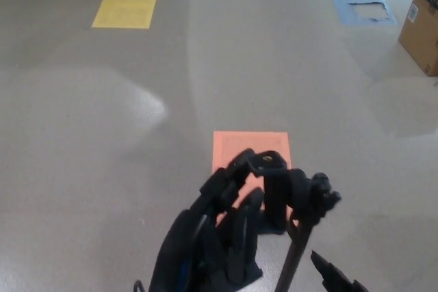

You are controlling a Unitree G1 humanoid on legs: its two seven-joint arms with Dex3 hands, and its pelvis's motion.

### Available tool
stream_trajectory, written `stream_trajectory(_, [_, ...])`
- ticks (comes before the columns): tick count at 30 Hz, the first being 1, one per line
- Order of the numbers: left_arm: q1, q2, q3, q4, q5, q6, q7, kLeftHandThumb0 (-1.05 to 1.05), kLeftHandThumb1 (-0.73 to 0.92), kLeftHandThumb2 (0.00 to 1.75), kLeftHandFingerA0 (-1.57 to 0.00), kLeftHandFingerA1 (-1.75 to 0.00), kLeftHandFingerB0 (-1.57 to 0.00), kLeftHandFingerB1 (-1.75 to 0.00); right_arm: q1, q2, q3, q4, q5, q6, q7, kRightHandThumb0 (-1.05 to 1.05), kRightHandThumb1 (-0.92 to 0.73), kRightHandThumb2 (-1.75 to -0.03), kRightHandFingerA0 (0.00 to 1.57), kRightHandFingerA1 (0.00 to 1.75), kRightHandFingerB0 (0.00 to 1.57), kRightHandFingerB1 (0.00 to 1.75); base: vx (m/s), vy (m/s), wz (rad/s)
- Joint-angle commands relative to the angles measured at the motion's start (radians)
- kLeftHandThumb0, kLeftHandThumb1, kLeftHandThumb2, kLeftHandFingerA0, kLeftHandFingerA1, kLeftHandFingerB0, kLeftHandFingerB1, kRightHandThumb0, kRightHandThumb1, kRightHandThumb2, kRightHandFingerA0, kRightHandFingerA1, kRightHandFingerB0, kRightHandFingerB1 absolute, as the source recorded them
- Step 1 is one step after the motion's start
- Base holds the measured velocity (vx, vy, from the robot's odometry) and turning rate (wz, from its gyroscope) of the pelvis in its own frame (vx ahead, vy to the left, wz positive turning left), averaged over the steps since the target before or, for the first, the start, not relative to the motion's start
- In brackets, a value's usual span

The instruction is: A phone stand is kept on the floor and the robot uses both its hands to grab it and uses its left hand to extend the phone stand by pulling it upwards

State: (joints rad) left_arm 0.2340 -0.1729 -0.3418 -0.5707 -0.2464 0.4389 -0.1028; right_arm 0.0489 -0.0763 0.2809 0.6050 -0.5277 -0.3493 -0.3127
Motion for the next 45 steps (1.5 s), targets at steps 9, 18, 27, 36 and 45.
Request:
stream_trajectory(9, [-0.009, -0.048, -0.036, -0.11, -0.218, 0.228, 0.062, -0.94, 0.74, 1.09, 0.0, -0.08, 0.0, -0.04, -0.107, 0.025, 0.01, 0.08, 0.026, -0.004, -0.017, -0.78, -0.56, -0.99, 0.01, 0.4, 0.02, 0.21, 0.0, 0.0, 0.0])
stream_trajectory(18, [-0.064, -0.057, 0.039, 0.047, -0.232, 0.2, 0.08, -0.93, 0.74, 1.08, 0.0, -0.08, 0.0, -0.05, -0.164, 0.05, 0.003, 0.049, 0.054, 0.0, -0.004, -0.85, -0.57, -1.01, 0.0, 0.36, 0.0, 0.14, 0.0, 0.0, 0.0])
stream_trajectory(27, [-0.146, -0.064, 0.026, 0.156, -0.173, 0.132, 0.096, -0.86, 0.7, 1.04, 0.0, -0.13, 0.0, -0.1, -0.246, 0.034, 0.06, 0.017, -0.023, 0.113, 0.028, -0.92, -0.77, -1.07, 0.0, 0.21, 0.03, 0.26, 0.0, 0.0, 0.0])
stream_trajectory(36, [-0.213, -0.148, -0.019, 0.297, -0.125, 0.051, 0.185, -0.72, 0.57, 0.91, -0.04, -0.31, -0.07, -0.27, -0.312, 0.102, 0.129, 0.1, -0.078, 0.18, -0.085, -0.9, -0.86, -0.7, 0.0, 0.57, 0.0, 0.1, 0.0, 0.0, 0.0])
stream_trajectory(45, [-0.283, -0.202, 0.008, 0.407, -0.126, 0.002, 0.259, -0.69, 0.48, 0.79, -0.15, -0.44, -0.1, -0.37, -0.29, 0.161, 0.114, 0.157, -0.027, 0.114, -0.113, -0.67, -0.72, -0.65, 0.49, 1.51, 0.43, 1.53, 0.0, 0.0, 0.0])
